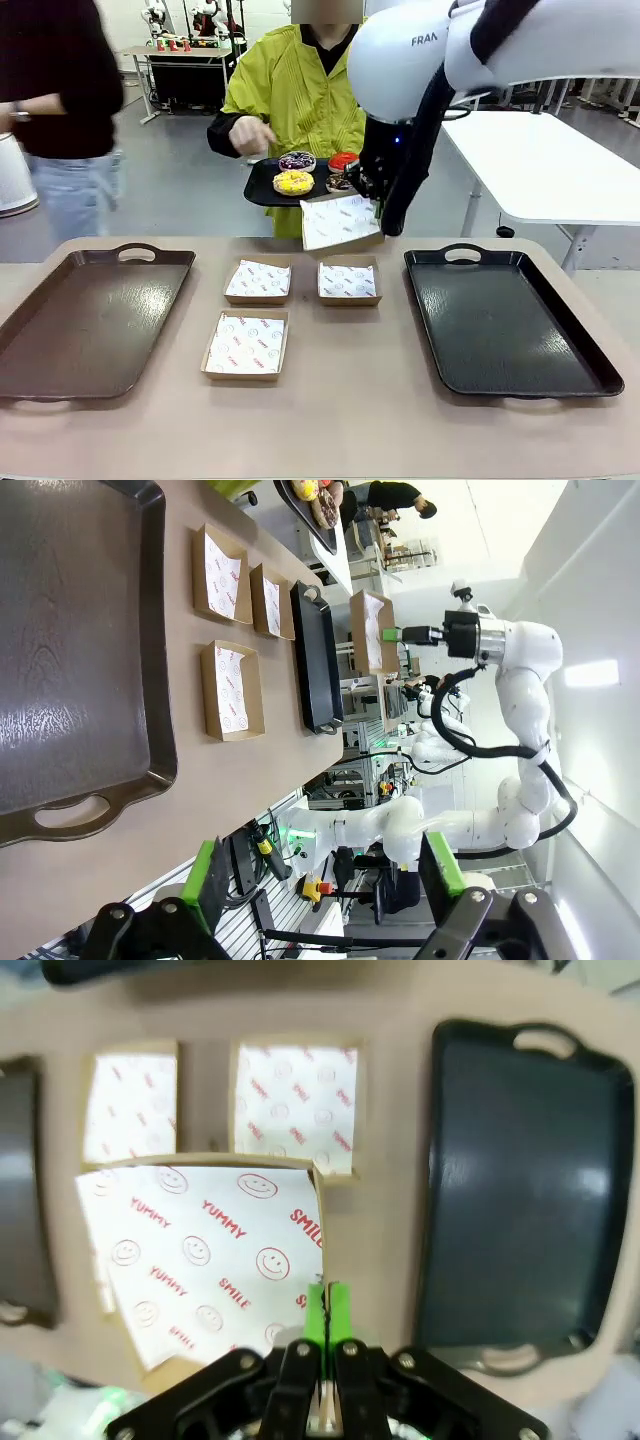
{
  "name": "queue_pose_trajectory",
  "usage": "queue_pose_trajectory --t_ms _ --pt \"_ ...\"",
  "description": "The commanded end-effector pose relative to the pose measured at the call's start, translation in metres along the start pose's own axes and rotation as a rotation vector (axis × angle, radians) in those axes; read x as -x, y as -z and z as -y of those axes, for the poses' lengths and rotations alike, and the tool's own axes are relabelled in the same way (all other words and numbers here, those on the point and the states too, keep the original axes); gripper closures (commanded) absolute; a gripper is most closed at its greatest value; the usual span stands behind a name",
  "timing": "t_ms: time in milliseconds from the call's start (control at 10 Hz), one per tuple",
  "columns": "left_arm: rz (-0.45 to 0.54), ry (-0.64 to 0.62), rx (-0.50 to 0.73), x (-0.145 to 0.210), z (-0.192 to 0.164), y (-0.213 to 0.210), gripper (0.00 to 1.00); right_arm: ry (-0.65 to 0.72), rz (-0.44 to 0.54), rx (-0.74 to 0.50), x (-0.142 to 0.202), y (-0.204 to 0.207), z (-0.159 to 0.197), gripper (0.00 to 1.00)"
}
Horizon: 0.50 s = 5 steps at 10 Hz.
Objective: Individually package the donuts and arrange them on the tray.
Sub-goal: Pick up one Paper togo box.
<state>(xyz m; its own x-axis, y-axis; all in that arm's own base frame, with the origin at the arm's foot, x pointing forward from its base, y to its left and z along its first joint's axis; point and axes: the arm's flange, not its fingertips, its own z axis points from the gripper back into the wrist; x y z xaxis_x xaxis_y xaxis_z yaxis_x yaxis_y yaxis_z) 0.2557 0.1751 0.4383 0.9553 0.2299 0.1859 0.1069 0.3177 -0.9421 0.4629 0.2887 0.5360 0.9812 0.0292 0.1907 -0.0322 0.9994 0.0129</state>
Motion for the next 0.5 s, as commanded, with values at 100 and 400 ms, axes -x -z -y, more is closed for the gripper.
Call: queue_pose_trajectory --t_ms 100,400 --pt "0.013 0.024 0.022 0.001 -0.001 0.0 0.0 0.007 -0.008 0.018 -0.043 0.009 0.006 1.0" --pt "0.013 0.024 0.022 0.001 -0.001 0.0 0.0 0.023 -0.009 -0.006 -0.043 0.015 0.011 1.0"
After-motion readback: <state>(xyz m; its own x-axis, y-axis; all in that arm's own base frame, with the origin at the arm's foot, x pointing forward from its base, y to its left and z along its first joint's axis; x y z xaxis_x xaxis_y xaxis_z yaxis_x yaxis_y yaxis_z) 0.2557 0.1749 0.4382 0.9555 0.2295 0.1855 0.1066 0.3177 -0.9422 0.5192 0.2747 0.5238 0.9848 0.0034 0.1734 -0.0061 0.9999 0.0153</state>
